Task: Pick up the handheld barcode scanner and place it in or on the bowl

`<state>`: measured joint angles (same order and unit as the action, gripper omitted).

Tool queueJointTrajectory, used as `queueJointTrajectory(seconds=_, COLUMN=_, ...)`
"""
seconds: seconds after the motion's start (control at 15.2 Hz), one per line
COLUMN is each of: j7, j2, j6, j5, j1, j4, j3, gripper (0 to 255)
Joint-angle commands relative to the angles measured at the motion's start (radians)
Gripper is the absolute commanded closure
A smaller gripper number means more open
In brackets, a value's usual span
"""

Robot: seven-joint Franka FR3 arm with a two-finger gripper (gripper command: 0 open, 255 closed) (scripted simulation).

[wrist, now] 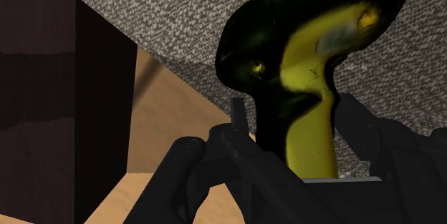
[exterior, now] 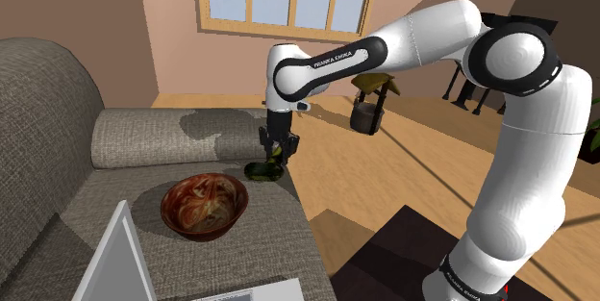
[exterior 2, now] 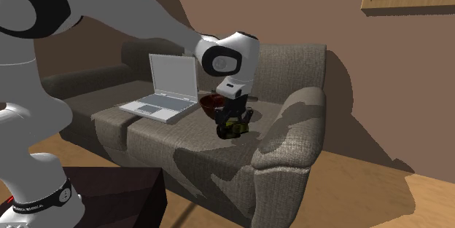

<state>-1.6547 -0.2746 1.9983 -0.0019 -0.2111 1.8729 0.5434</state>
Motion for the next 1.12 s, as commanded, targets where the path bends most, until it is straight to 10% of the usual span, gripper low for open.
queueJointTrajectory(seconds=0.0, j7=0.001, j2=0.011, j6=-0.024, j5=0.006, j1=-0.002, j4=-0.014, j3=0.002, gripper=255)
queueJointTrajectory(seconds=1.06, j7=0.003, j2=0.072, j6=-0.222, j5=0.036, j1=-0.011, j4=-0.159, j3=0.012, gripper=255)
